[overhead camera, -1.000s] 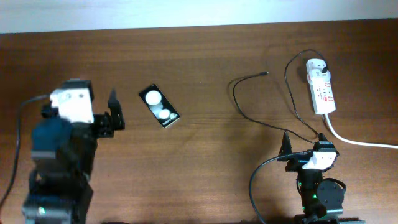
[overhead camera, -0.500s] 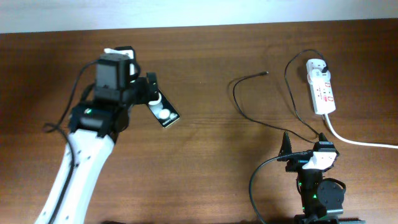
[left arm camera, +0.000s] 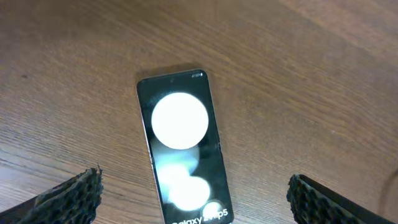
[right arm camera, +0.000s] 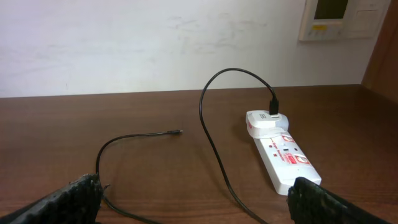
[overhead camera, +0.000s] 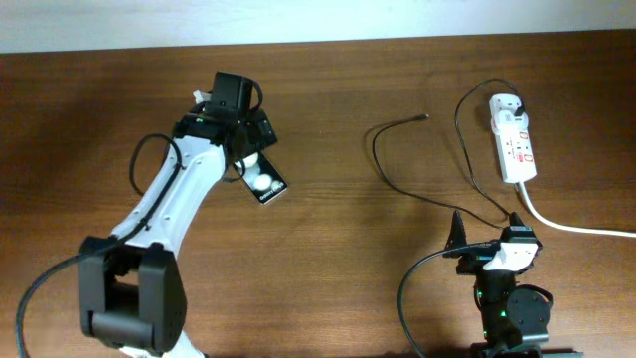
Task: Plug charger to phone and switch on socket
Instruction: 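Move the left gripper over the black phone and grasp it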
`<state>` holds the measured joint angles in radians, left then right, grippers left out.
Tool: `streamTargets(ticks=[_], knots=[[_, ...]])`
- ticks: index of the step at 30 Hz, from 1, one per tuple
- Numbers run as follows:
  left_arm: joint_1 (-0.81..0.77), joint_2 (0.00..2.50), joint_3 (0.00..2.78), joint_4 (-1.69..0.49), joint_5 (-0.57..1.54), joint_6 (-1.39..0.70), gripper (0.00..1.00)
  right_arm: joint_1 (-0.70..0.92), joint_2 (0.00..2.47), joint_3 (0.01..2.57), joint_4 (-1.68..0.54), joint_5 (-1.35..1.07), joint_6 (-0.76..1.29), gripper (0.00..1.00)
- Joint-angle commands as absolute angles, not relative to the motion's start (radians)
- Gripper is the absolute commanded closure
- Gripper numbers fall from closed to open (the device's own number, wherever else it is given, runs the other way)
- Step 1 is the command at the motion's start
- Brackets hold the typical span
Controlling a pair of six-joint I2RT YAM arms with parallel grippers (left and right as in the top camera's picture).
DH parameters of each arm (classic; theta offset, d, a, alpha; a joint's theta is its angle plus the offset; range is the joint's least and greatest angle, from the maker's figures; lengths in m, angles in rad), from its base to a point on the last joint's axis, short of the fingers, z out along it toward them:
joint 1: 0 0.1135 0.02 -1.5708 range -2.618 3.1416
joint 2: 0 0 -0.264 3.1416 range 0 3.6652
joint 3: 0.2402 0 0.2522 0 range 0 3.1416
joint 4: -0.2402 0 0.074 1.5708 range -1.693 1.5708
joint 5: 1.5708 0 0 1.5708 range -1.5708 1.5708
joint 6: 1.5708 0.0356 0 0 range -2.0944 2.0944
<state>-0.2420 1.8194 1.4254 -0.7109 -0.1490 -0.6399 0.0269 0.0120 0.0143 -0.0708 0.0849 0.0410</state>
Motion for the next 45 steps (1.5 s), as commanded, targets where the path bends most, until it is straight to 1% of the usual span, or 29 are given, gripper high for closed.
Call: streamTargets(ticks=[1,5,7,9,11,12,13,18,26,31,36,45], knots=[[-0.244,1.876,1.449,-0.691,-0.135,-0.662,0.01,0.033,0.004,0.006,-0.073,0.080,0.034,0.02],[-0.244,1.899,1.441,-0.683,-0.122,-0.662,0.01,0.033,0.004,0.006,-0.073,0.080,0.034,0.01],[-0.226,1.899,1.443,-0.690,-0.028,-0.662,0.01,0.033,0.004,0.006,-0.073,0.080,0.034,0.02],[-0.177,1.899,1.512,-0.809,-0.014,-0.663,0.00,0.033,0.004,0.006,-0.073,0.080,0.034,0.01],[-0.159,1.927,1.666,-0.993,-0.009,-0.663,0.00,0.033,0.004,0.006,-0.073,0.080,0.034,0.01],[-0.159,1.969,1.756,-1.077,0.034,-0.662,0.00,0.033,0.004,0.006,-0.073,0.080,0.034,0.02],[-0.159,2.006,1.797,-1.102,0.069,-0.662,0.01,0.033,0.004,0.006,-0.073,0.080,0.034,0.02],[-0.159,2.153,1.804,-1.113,0.128,-0.704,0.01,0.033,0.004,0.006,-0.073,0.080,0.034,0.02],[-0.159,2.291,1.802,-1.081,0.127,-0.712,0.01,0.033,0.004,0.006,-0.073,0.080,0.034,0.02],[-0.162,2.310,1.802,-1.026,0.123,-0.726,0.01,0.033,0.004,0.006,-0.073,0.080,0.034,0.02],[-0.205,2.371,1.801,-1.025,0.081,-0.727,0.01,0.033,0.004,0.006,-0.073,0.080,0.034,0.02],[-0.206,2.415,1.800,-1.027,0.056,-0.749,0.01,0.033,0.004,0.006,-0.073,0.080,0.034,0.02]])
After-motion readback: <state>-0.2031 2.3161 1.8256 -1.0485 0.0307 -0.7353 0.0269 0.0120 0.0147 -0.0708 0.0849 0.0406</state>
